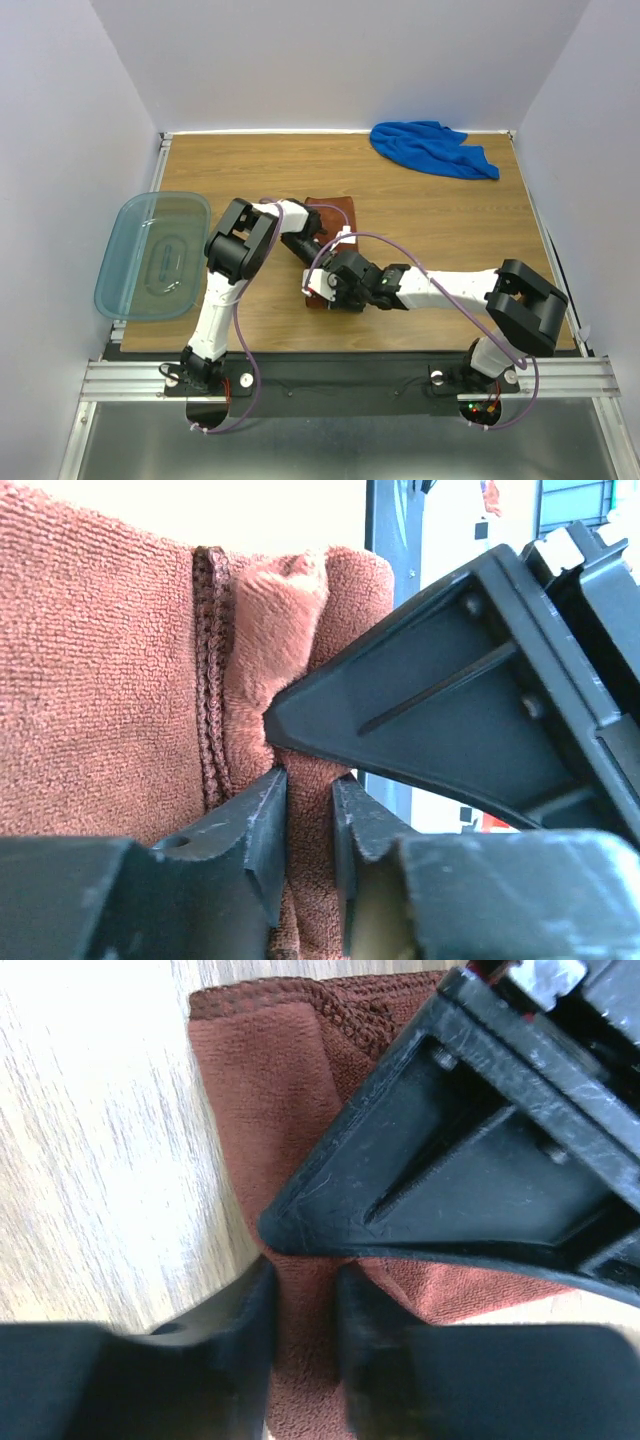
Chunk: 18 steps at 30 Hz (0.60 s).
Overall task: Roll the towels
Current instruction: Roll the towel
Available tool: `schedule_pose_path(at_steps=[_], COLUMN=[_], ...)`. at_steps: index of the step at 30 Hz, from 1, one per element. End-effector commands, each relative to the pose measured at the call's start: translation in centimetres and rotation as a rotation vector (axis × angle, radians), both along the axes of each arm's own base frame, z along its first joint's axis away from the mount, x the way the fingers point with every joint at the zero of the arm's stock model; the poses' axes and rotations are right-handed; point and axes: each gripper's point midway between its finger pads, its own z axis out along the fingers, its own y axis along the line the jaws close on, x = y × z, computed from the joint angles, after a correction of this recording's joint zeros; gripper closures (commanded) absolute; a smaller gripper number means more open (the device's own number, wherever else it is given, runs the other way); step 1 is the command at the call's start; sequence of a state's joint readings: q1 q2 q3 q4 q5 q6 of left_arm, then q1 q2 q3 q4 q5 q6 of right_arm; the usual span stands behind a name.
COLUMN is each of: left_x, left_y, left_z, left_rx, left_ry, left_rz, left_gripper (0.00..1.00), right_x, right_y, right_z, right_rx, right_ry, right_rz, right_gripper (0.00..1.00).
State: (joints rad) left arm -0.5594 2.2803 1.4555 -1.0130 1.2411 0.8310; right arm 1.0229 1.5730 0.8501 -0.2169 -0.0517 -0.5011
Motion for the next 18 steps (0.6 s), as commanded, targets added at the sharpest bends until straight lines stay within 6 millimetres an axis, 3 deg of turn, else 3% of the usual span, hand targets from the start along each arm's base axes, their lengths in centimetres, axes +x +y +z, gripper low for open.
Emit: schedule_pose_path(at_steps=[1,3,4,11,14,15,17,18], left_x=[1.4,1.4,1.6,5.0,7.9,9.8,11.8,13.7], left_y=[3.8,3.8,3.9,5.7,7.1,8.2,9.5,11.3], left_z=[-6.2,-5.1,-4.7,-0.9,1.3,2.3,3.4,4.3], left_rx=[0.162,0.143,0.128,0.111,0.119,0.132,0.146,0.167], left_ry=[-0.218,-0.227,-0.242,-0.369,-0.457,-0.512,-0.573,-0.624], left_rz=[-0.141,-0.146,-0.15,-0.084,-0.013,0.042,0.102,0.171], left_gripper=[0.61,0.57,0.54,0.43,0.41,0.4,0.38,0.38], right_x=[-0.5,-1.9,-2.5,-6.2,-6.5,-6.3,-6.1,-5.9], right_y=[0.7,1.0,0.7,0.7,0.5,0.5,0.4,0.3], right_z=[-0.7,-0.6,-0.7,-0.9,-0.9,-0.5,-0.2,0.0], right_rx=[0.042,0.072,0.067,0.071,0.083,0.103,0.119,0.13], right_ry=[0.03,0.102,0.134,0.356,0.436,0.473,0.501,0.518], right_rz=[-0.027,-0.02,-0.018,0.019,0.0,-0.017,-0.033,-0.044], right_gripper=[0.76,0.86,0.99,0.99,0.99,0.99,0.99,1.0])
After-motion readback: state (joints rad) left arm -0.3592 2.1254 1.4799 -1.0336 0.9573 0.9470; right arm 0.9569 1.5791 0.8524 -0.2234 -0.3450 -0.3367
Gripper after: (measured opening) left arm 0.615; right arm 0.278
